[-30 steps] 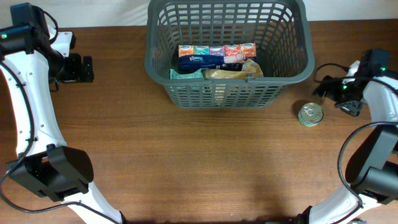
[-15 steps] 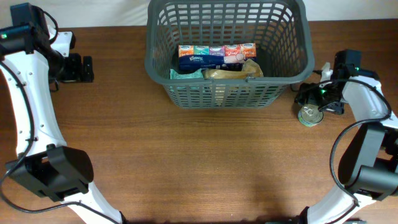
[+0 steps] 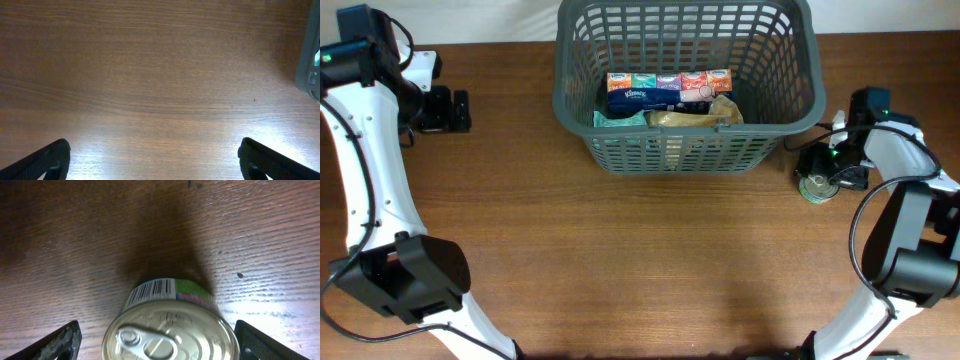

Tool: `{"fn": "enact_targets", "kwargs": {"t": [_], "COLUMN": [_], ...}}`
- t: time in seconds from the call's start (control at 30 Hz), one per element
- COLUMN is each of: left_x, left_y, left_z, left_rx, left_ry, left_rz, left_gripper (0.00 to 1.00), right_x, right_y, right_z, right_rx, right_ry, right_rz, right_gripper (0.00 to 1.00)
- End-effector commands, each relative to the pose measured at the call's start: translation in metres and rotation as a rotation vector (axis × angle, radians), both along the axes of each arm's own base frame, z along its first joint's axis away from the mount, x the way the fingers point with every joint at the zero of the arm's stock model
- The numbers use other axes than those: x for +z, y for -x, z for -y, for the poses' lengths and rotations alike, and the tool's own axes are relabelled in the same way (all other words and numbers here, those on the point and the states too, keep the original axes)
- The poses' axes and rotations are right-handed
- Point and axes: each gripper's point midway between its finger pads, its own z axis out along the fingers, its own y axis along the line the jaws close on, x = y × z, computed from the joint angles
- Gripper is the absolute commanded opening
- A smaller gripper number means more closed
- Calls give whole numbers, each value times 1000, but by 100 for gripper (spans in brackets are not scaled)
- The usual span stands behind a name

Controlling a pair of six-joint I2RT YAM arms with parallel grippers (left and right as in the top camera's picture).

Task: Pack container
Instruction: 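Grasp the tuna can with the right gripper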

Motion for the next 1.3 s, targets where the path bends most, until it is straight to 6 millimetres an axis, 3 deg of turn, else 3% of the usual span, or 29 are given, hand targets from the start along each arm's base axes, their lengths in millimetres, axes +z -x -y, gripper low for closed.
{"fn": "enact_targets", "kwargs": {"t": [0.0,0.3,0.43,0.6,0.97,1.1,1.27], "left_x": [-3,-3,-3,-3,-3,-3,-3], "left_y": [-1,-1,-1,-1,-1,-1,-1], "left_z": [1,1,1,1,1,1,1], "left_rx": [7,7,7,7,7,7,7], "left_ry": [18,18,18,18,18,18,18], "left_rz": [-4,-3,-3,-3,-3,-4,-4], "left_gripper": [99,99,99,99,99,99,99], "right_x": [-11,-35,-35,-35,-35,-33,-15], "right_y": [4,13,12,12,15,14,7], "right_z": [-3,-4,-4,-4,-5,-4,7], "right_rx": [-5,-6,-6,-6,-52,-85,-132], "right_ry": [0,-18,-17,-17,-25,-29,-28], "right_rz": [-30,-98,-94,-95,-110,-107,-67], "right_gripper": [89,86,85,75,64,40,24]}}
